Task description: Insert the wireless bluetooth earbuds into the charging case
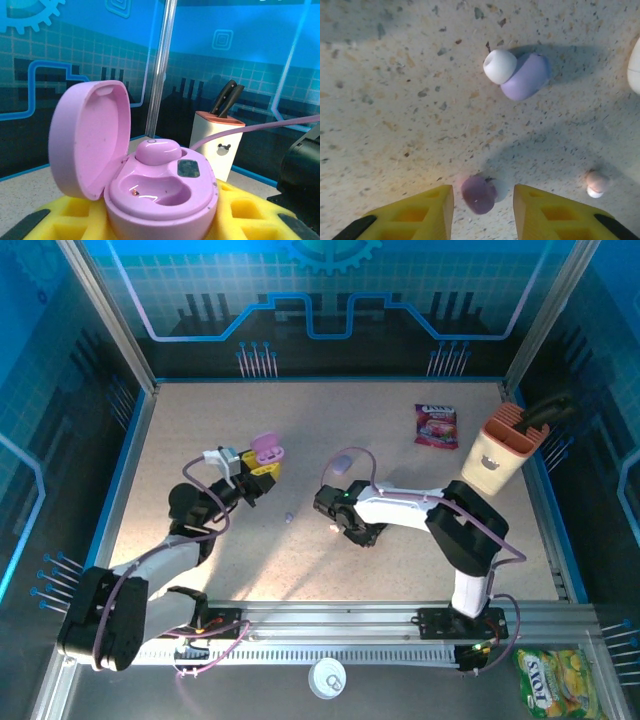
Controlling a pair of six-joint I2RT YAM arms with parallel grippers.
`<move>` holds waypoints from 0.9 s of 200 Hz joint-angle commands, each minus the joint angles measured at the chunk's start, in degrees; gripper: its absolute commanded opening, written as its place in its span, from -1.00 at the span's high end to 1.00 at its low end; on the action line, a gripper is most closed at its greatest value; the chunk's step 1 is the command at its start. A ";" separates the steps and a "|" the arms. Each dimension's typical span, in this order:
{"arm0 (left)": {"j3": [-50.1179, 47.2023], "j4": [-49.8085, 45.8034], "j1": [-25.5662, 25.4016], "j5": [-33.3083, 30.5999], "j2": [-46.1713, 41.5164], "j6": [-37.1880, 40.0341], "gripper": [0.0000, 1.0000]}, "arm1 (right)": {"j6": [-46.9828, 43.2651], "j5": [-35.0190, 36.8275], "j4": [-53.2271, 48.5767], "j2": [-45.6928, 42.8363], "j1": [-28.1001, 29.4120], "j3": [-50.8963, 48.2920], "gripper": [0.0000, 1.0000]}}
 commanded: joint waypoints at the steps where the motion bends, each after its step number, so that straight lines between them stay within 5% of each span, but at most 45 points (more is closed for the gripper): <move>1: -0.54 -2.77 0.61 -1.16 -1.91 1.64 0.35 | -2.18 4.14 -2.53 1.86 0.53 2.17 0.30; 180: -0.53 -3.44 0.55 0.21 -1.36 3.75 0.35 | 0.09 0.45 -2.60 0.36 0.16 1.94 0.61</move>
